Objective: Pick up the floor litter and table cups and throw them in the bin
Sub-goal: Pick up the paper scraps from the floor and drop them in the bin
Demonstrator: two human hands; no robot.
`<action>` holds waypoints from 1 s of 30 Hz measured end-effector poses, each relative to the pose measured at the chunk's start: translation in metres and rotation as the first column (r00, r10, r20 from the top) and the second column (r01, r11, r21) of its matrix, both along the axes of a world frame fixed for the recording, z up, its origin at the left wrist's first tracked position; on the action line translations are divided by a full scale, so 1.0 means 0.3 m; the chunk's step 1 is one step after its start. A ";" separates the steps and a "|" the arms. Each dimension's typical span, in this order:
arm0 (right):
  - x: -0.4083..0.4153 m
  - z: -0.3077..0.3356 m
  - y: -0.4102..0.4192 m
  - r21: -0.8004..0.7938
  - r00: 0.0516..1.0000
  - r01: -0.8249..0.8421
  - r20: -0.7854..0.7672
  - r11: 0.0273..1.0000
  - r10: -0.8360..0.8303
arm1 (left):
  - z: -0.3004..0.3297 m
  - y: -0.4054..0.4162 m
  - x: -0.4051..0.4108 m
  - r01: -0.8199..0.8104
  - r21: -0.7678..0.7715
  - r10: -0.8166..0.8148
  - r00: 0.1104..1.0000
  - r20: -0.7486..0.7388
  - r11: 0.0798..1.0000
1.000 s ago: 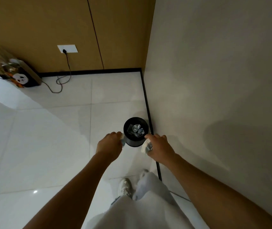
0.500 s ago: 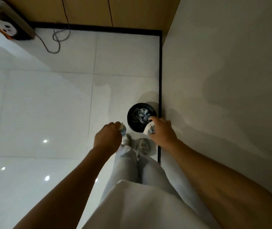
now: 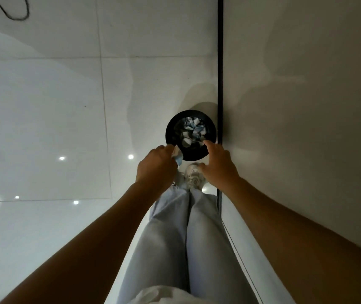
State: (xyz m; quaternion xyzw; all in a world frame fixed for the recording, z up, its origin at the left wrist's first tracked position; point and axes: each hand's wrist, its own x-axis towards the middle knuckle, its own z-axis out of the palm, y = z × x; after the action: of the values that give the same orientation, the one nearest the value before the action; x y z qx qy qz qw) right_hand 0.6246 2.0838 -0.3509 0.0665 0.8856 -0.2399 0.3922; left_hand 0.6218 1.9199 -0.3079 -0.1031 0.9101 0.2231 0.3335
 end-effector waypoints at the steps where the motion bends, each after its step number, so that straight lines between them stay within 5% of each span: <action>1: 0.013 -0.006 0.020 0.011 1.000 0.020 0.008 1.000 -0.021 | -0.027 0.024 -0.020 0.020 0.009 -0.020 1.000 -0.005 1.000; 9: 0.039 0.036 0.120 0.077 0.997 0.073 0.021 0.994 -0.075 | -0.122 0.106 -0.160 0.254 0.094 -0.270 0.933 0.238 0.963; 15: -0.011 0.185 0.066 0.132 0.990 -0.139 -0.016 0.981 0.142 | 0.070 0.023 -0.097 0.331 0.035 -0.333 0.940 0.078 0.943; 20: -0.042 0.442 -0.147 0.075 0.924 -0.356 -0.120 0.932 0.363 | 0.352 -0.109 0.014 0.312 -0.164 -0.317 0.948 -0.005 0.936; 26: 0.021 0.696 -0.413 0.075 0.618 -0.746 -0.293 0.662 0.730 | 0.594 -0.253 0.277 -0.073 -0.309 0.025 0.987 -0.156 0.948; 30: 0.153 0.819 -0.571 0.106 0.359 -0.909 -0.291 0.403 0.887 | 0.699 -0.317 0.542 -0.357 -0.342 0.300 0.931 -0.209 0.869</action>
State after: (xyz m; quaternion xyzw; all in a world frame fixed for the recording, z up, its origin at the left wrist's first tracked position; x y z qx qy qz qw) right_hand 0.6705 1.9125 -0.1052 -0.4789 0.8165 -0.0262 0.3214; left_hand 0.7844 1.8249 -0.0981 -0.3014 0.9271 0.1062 0.1960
